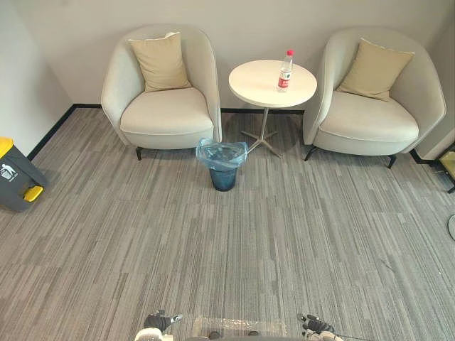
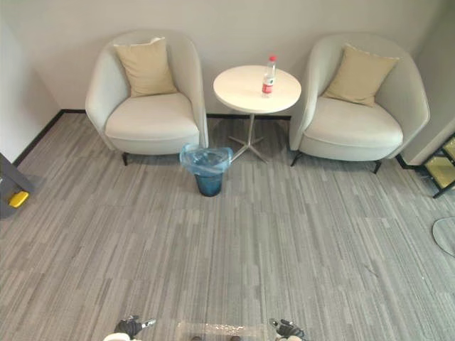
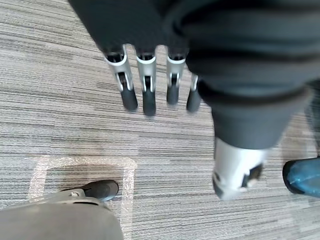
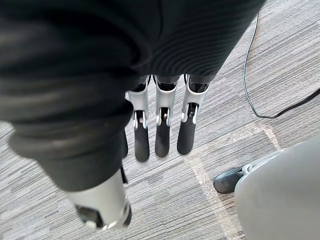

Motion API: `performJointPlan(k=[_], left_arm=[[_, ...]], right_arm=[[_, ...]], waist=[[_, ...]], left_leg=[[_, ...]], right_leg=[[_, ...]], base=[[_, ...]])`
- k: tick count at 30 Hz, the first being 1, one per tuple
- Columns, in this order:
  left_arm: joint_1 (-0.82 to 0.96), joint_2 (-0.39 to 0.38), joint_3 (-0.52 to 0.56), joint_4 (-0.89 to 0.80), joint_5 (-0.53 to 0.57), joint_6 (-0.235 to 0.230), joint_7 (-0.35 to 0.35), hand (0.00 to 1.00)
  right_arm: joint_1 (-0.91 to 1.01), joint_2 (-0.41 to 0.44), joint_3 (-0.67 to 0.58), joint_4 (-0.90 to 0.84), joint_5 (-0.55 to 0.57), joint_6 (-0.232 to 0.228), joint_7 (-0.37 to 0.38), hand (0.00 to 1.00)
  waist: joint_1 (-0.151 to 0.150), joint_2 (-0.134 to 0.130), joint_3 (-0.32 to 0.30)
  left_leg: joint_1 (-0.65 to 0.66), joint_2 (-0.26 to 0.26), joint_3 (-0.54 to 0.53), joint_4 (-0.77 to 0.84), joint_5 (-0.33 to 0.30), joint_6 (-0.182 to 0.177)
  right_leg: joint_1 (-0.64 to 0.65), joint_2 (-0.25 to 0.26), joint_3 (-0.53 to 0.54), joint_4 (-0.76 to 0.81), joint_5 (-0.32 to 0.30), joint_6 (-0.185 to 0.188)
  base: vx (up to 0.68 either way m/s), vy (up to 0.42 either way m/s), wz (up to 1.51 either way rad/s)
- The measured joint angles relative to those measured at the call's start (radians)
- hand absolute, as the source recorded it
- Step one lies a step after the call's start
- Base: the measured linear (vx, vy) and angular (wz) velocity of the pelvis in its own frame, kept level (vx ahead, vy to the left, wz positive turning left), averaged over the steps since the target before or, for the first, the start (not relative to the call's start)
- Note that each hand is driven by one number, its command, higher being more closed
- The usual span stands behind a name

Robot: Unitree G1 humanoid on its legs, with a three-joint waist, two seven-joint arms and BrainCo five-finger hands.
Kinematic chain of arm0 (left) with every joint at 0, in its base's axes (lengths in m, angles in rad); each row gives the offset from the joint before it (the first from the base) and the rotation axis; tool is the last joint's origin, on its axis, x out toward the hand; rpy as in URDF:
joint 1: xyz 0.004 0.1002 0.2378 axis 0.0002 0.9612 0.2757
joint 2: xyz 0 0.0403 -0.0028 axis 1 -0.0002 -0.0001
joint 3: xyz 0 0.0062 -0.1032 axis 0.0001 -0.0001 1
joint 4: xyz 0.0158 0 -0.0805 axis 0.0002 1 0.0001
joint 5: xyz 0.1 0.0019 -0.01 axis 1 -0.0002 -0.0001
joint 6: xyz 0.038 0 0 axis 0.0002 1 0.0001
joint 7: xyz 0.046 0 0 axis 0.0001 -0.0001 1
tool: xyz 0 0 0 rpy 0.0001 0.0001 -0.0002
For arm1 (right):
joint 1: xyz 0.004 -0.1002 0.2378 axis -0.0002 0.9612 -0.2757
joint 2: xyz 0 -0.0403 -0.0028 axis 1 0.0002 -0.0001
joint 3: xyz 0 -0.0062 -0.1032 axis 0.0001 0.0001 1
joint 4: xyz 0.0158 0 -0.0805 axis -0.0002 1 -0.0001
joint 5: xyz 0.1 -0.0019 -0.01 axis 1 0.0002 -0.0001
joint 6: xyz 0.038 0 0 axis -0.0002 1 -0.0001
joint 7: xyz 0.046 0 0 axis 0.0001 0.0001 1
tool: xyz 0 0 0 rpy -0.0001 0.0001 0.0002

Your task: Gather rubbish on tea table into small bin, then transfer packed bag to large trash can.

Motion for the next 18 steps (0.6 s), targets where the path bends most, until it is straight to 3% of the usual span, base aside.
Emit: performJointPlan(k=[18], left_arm=[[-0.010,0.013,-0.008,0.018,0.006,0.000,-0.021,0.00]], right_arm=[[0.000,0.003,-0.004,0.005,-0.001,0.007,0.010,0.00]], waist=[[0.001,-0.013,0.002]], left_leg=[[0.017,-0.001,0.008,-0.008,0.000,0.000]], right_leg=[[0.010,0.001,0.005,-0.004,0.002,0.001]], base=[[-0.01,-0.007,-0.01]])
